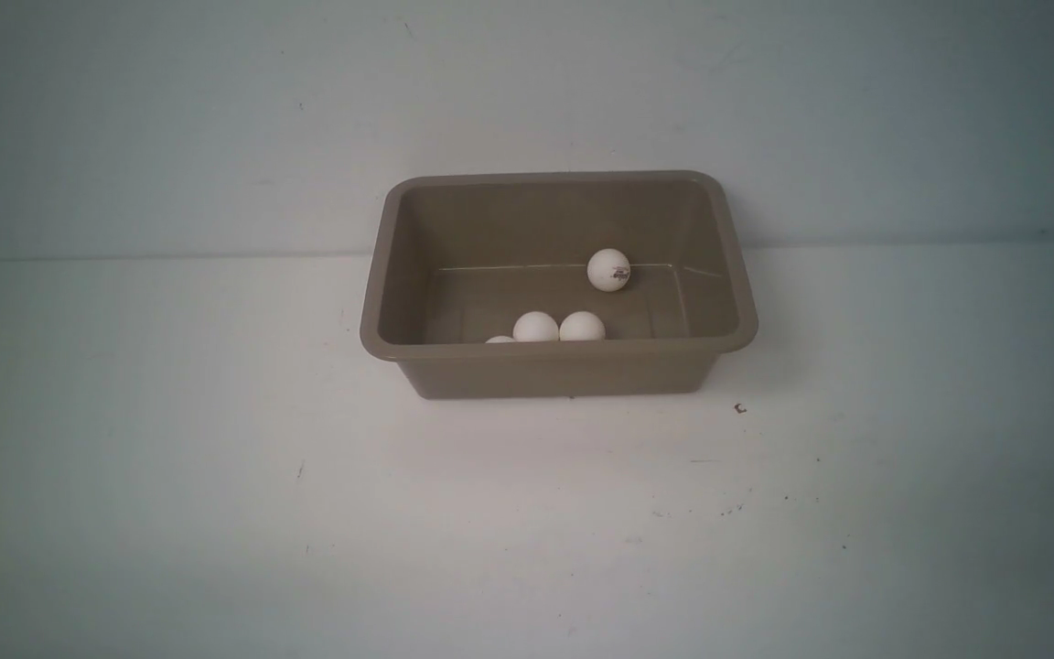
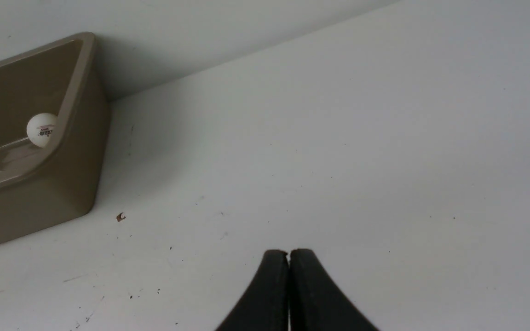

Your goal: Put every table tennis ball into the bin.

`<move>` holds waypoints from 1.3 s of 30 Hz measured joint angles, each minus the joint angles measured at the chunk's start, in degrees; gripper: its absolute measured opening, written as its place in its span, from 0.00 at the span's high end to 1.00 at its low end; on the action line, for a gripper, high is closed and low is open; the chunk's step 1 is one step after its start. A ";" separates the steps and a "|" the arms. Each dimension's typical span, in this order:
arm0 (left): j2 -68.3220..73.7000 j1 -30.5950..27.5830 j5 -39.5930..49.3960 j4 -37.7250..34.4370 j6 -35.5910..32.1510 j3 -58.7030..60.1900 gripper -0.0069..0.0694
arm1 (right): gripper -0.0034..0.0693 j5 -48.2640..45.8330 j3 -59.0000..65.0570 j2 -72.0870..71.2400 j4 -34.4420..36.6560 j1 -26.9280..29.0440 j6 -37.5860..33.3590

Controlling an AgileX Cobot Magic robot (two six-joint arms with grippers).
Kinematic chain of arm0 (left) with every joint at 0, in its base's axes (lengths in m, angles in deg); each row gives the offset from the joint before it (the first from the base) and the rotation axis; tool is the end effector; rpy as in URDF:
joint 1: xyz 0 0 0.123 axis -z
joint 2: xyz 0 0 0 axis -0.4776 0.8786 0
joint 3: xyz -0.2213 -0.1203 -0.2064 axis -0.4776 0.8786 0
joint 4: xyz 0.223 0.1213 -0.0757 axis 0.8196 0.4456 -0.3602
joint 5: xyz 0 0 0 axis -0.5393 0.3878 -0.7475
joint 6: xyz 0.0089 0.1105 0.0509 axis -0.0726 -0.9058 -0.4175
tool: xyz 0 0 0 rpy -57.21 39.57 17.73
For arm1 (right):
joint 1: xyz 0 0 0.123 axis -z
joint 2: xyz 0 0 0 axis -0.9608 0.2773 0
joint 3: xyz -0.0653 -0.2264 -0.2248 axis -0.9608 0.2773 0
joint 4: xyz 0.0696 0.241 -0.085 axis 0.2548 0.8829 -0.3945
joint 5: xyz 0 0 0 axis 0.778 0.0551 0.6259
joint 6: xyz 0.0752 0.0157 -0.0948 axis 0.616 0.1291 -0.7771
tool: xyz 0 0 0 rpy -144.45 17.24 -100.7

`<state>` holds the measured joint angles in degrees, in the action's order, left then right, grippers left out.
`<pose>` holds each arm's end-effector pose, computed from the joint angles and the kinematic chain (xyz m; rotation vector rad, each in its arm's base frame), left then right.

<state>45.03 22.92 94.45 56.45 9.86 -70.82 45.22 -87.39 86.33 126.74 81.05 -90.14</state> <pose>0.0529 0.0079 0.1600 -0.0585 1.8852 0.1226 0.1251 0.0045 0.2159 0.2846 1.9587 0.2590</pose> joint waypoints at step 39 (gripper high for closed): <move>0.00 0.00 0.00 0.00 0.00 0.00 0.59 | 0.96 -5.55 4.62 -4.45 -89.31 0.00 79.05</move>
<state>45.03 22.92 94.45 56.45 9.86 -70.82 39.67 -82.76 81.88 37.43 81.05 -11.10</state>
